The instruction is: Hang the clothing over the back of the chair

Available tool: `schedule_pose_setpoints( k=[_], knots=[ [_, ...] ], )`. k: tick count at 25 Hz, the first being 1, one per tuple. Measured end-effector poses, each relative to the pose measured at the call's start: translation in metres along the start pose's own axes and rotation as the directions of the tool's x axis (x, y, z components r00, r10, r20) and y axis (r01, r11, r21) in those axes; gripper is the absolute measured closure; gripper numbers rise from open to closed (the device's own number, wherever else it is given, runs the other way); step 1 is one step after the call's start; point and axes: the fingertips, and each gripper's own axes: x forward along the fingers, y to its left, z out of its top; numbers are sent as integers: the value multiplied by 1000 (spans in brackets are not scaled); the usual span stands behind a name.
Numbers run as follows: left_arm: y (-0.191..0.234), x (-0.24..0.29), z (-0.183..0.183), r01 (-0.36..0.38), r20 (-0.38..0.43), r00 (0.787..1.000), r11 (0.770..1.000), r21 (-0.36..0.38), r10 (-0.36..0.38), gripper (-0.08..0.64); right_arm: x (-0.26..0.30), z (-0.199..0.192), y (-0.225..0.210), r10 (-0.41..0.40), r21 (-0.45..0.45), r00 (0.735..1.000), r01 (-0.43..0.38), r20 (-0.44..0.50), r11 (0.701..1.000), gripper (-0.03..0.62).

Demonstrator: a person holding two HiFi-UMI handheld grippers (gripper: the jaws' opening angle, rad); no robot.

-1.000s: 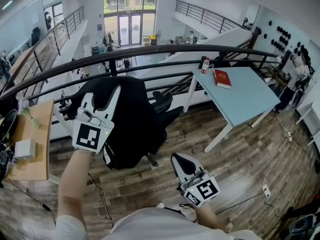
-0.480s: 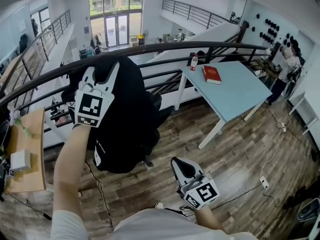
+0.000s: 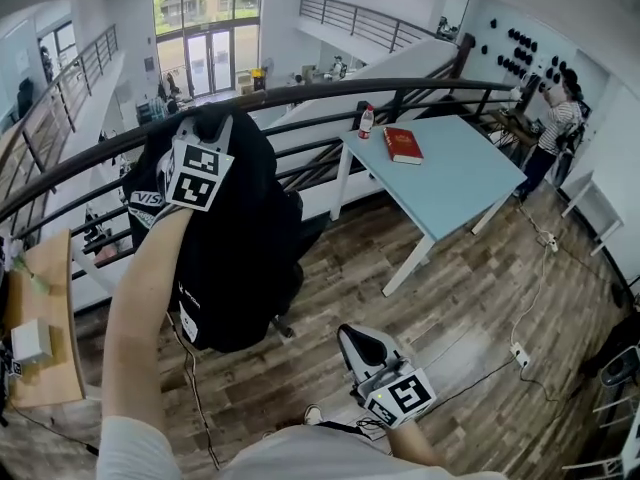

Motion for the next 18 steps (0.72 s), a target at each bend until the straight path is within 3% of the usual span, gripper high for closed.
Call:
schedule_pose_setpoints(
  k=[2, 3, 6, 7, 8, 10, 11, 12, 13, 14, 18],
  knots=[
    [-23, 21, -38, 83, -129, 988, 997, -5, -83, 517, -2, -1, 0, -8, 7, 1000, 8, 2, 1000, 575],
    [-36, 28, -60, 135, -200, 970, 991, -12, -135, 515, -3, -2, -1, -11, 9, 1000, 11, 1, 1000, 575],
    [-73, 40, -125, 274, -385, 885, 961, -24, -262, 511, -6, -8, -1, -18, 18, 1000, 18, -8, 1000, 575],
    [-85, 39, -147, 322, -454, 837, 946, -43, -306, 511, -7, -10, -2, -21, 21, 1000, 21, -10, 1000, 575],
    [-99, 34, -171, 372, -534, 766, 924, -88, -359, 511, -8, -11, -3, -25, 23, 1000, 25, -12, 999, 575],
    [-128, 15, -217, 448, -664, 565, 858, -252, -490, 498, -11, -13, -6, -35, 30, 999, 36, -15, 999, 575],
    [-139, 6, -233, 460, -692, 477, 825, -328, -541, 494, -13, -14, -7, -40, 33, 999, 41, -17, 999, 575],
    [-145, 2, -241, 462, -702, 428, 805, -372, -570, 488, -14, -15, -8, -45, 36, 999, 45, -18, 998, 575],
    [-145, 2, -244, 461, -705, 415, 801, -382, -575, 480, -15, -15, -10, -48, 39, 999, 48, -19, 998, 575],
    [-143, 4, -243, 462, -707, 424, 807, -368, -566, 477, -16, -16, -11, -50, 41, 999, 50, -20, 998, 575],
    [-134, 12, -233, 461, -709, 490, 841, -282, -507, 453, -15, -21, -11, -39, 57, 999, 40, -29, 998, 575]
  ],
)
